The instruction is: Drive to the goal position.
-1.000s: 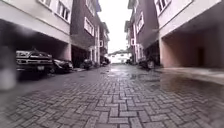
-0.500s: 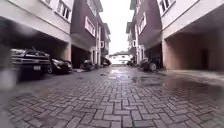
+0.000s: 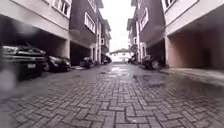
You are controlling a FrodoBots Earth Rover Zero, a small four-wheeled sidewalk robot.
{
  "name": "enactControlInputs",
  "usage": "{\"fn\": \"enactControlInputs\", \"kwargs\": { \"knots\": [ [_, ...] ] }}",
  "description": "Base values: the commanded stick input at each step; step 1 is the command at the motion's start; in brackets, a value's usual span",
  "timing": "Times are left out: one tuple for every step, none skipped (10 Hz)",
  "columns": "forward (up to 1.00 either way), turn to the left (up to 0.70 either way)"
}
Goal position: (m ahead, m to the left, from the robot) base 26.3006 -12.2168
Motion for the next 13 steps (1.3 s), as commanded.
{"fn": "enactControlInputs", "kwargs": {
  "knots": [
    [0.7, 0.0],
    [0.7, 0.0],
    [0.7, 0.0],
    [0.7, 0.0],
    [0.7, 0.0],
    [0.7, 0.0],
    [0.7, 0.0],
    [0.7, 0.0],
    [0.7, 0.0],
    [0.7, 0.0],
    [0.7, 0.0],
    [0.7, 0.0],
    [0.7, 0.0]
  ]
}}
